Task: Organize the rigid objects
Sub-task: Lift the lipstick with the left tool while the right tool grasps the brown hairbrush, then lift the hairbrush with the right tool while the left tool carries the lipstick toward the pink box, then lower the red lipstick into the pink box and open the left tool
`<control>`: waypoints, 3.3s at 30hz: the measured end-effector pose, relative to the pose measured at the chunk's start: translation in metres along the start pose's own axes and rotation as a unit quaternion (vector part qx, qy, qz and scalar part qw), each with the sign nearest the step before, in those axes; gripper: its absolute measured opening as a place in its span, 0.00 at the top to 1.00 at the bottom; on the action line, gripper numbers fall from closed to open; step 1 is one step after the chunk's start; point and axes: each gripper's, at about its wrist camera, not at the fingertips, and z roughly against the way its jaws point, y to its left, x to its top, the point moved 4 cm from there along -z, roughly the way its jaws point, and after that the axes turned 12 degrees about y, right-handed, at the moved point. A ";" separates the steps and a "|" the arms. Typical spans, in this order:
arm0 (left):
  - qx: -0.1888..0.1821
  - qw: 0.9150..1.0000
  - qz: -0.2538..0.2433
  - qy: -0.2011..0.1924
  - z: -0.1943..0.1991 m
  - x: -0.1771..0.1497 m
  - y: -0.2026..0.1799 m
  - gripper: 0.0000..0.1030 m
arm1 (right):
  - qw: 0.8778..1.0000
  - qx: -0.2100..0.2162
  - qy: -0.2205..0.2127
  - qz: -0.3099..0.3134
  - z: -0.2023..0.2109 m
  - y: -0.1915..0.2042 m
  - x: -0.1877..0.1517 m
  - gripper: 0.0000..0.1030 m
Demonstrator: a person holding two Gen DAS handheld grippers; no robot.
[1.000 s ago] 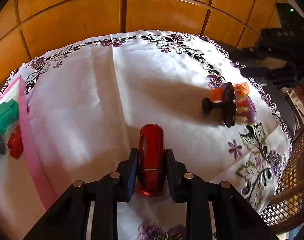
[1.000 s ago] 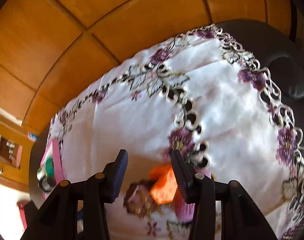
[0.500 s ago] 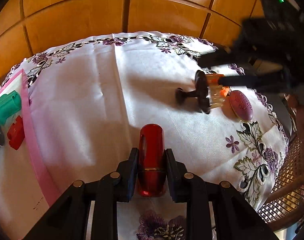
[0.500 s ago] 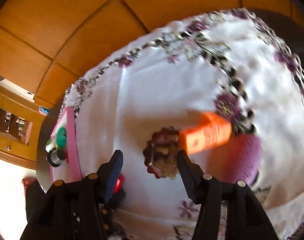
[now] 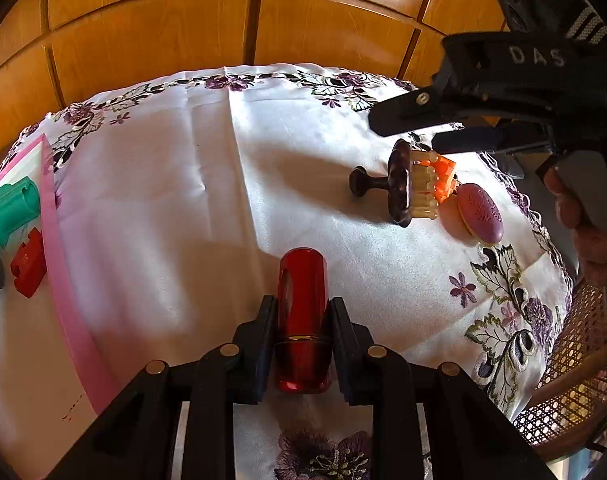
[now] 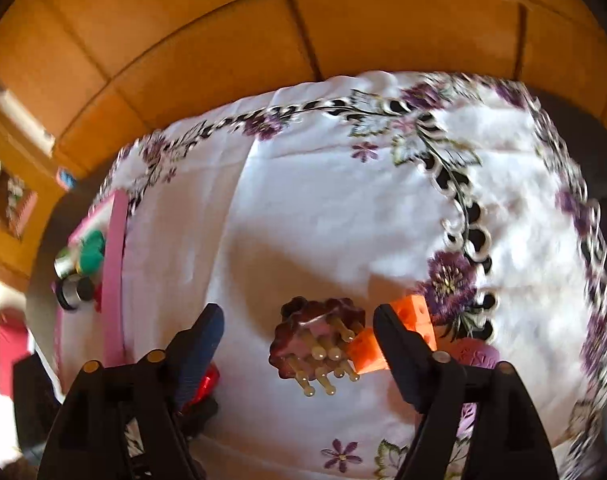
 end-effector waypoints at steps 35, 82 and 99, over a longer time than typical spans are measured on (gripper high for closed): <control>0.000 1.000 0.001 -0.006 -0.002 0.000 0.001 0.74 | 0.997 0.031 0.068 0.004 -0.068 -0.007 0.008 0.37; 0.007 0.995 0.039 -0.093 0.086 -0.002 0.022 0.75 | 0.985 -0.109 0.045 0.129 -0.082 0.014 -0.005 0.43; 0.072 0.960 0.237 -0.131 0.153 -0.066 0.188 0.75 | 0.980 -0.128 0.038 0.146 -0.082 0.018 -0.008 0.43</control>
